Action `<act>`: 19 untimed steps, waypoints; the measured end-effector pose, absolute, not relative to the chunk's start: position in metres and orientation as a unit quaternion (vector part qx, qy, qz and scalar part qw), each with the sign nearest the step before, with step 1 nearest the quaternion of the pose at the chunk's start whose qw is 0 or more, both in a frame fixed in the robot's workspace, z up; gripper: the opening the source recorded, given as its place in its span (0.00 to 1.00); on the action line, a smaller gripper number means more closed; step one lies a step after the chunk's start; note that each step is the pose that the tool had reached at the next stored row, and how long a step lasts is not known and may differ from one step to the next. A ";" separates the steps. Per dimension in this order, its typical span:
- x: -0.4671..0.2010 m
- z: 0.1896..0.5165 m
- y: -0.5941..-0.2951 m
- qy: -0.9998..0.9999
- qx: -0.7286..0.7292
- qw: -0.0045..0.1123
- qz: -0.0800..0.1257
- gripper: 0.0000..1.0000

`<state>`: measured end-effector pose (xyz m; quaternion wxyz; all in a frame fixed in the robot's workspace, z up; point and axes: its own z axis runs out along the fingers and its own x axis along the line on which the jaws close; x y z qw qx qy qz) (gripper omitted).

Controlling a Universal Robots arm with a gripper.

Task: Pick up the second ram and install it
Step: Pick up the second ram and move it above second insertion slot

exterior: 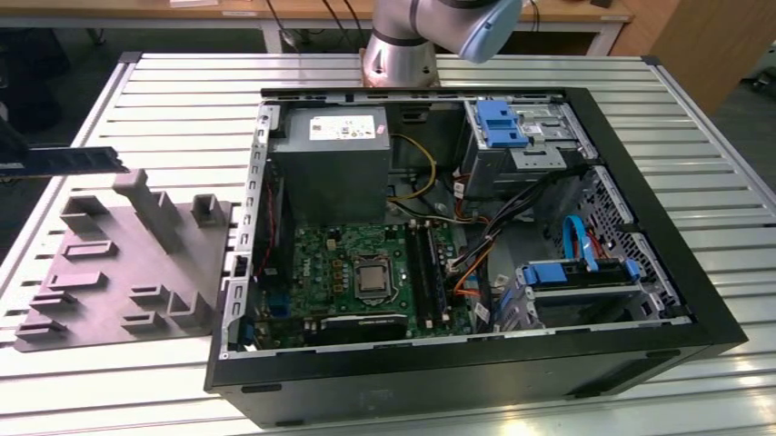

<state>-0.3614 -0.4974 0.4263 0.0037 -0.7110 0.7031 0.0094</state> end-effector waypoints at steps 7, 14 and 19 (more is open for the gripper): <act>-0.330 0.426 -0.497 0.703 -0.711 0.004 0.009 0.12; -0.298 0.426 -0.497 0.703 -0.711 0.004 0.009 0.12; -0.277 0.426 -0.497 0.703 -0.711 0.004 0.009 0.12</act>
